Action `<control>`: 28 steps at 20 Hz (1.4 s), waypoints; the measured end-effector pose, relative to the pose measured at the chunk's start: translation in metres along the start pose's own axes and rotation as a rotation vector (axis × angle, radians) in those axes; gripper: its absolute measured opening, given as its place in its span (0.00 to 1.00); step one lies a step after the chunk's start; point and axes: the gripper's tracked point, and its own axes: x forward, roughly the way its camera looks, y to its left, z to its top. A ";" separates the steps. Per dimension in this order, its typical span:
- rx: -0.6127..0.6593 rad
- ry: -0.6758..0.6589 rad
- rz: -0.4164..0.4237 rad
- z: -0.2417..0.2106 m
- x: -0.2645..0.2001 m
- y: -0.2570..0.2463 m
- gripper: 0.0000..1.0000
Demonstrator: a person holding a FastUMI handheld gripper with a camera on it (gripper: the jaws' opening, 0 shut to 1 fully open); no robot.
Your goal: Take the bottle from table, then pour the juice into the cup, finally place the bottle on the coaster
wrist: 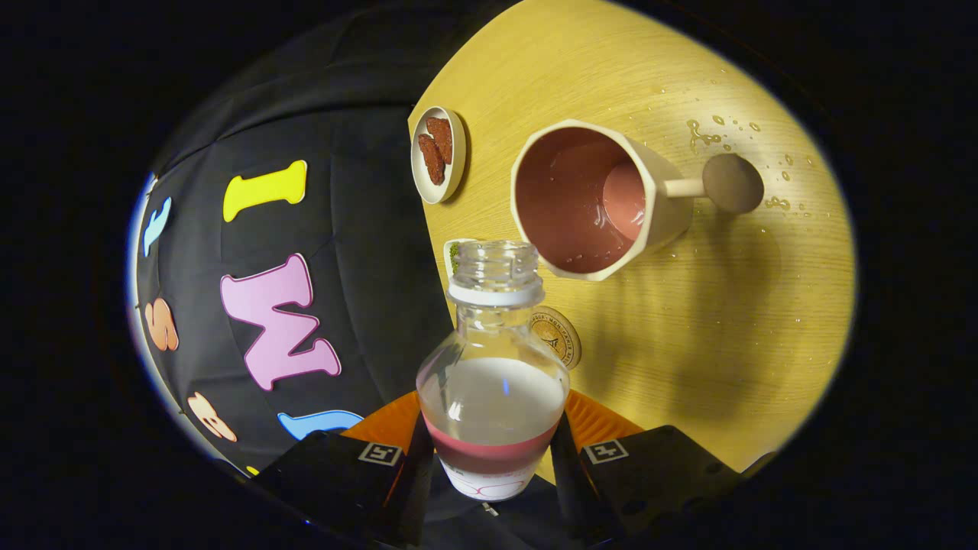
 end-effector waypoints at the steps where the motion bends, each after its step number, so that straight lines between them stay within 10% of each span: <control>1: 0.031 -0.007 -0.001 0.003 0.001 0.002 0.71; 28: 0.456 0.118 -0.037 0.018 0.002 0.019 0.71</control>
